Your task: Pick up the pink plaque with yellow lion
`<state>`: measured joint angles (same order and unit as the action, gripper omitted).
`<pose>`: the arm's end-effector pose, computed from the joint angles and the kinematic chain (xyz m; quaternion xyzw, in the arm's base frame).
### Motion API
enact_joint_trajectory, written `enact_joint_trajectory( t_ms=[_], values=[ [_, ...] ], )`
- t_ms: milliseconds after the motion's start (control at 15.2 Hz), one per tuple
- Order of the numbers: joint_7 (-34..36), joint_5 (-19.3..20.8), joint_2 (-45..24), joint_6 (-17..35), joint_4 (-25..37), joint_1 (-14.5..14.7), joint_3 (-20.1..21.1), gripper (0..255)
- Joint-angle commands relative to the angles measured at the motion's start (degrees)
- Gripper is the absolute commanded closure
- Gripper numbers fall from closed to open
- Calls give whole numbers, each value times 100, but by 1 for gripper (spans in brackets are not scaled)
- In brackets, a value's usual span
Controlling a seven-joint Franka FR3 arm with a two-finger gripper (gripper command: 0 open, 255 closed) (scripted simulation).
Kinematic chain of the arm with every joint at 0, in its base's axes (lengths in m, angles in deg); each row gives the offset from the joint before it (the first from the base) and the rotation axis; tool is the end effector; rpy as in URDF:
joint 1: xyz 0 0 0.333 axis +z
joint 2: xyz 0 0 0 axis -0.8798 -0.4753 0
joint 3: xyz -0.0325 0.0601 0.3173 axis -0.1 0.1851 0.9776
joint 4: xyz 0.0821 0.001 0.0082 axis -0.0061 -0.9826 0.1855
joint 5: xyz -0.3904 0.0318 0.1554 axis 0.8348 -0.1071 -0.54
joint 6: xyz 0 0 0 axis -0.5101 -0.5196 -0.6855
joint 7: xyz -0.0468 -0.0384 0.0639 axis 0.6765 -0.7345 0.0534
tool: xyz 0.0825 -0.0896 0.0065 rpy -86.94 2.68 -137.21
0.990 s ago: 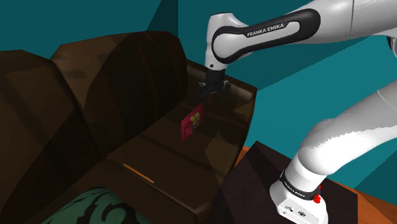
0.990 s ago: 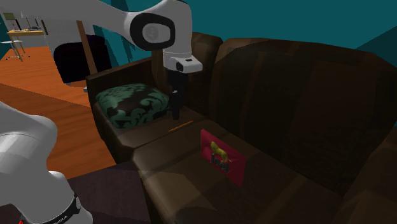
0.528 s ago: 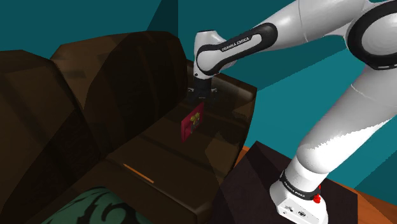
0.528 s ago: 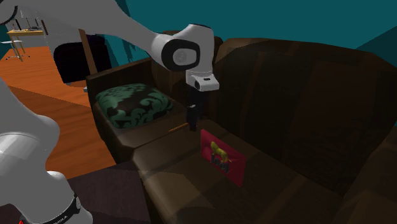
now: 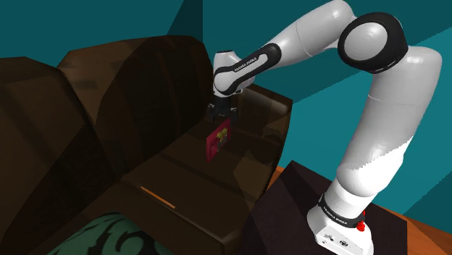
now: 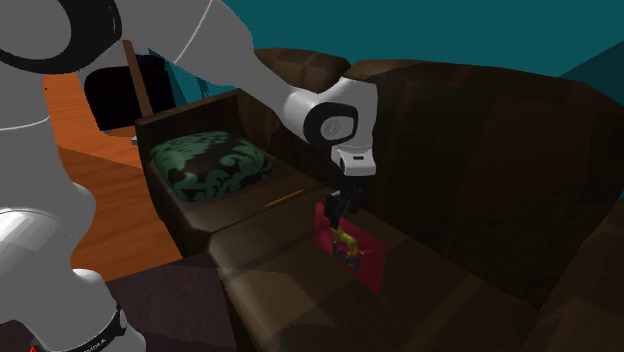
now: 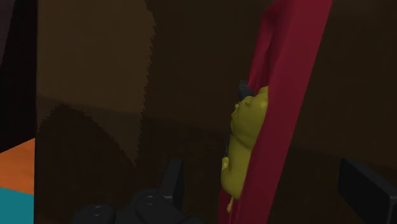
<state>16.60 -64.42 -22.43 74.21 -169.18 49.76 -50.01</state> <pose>0.5966 -0.0045 0.3211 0.8460 -0.5329 -0.0144 0.0111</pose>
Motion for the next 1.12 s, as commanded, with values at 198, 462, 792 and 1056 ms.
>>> enact_joint_trajectory(
  t_ms=[198, 462, 792, 1056],
  values=[
    [309, 84, -322, 304, 17, 6, -78, 0],
    [354, 149, -543, 610, -73, 22, -100, 0],
    [358, 148, -537, 617, -86, 25, -99, 255],
    [358, 149, -539, 618, -85, 25, -99, 255]
  ],
)
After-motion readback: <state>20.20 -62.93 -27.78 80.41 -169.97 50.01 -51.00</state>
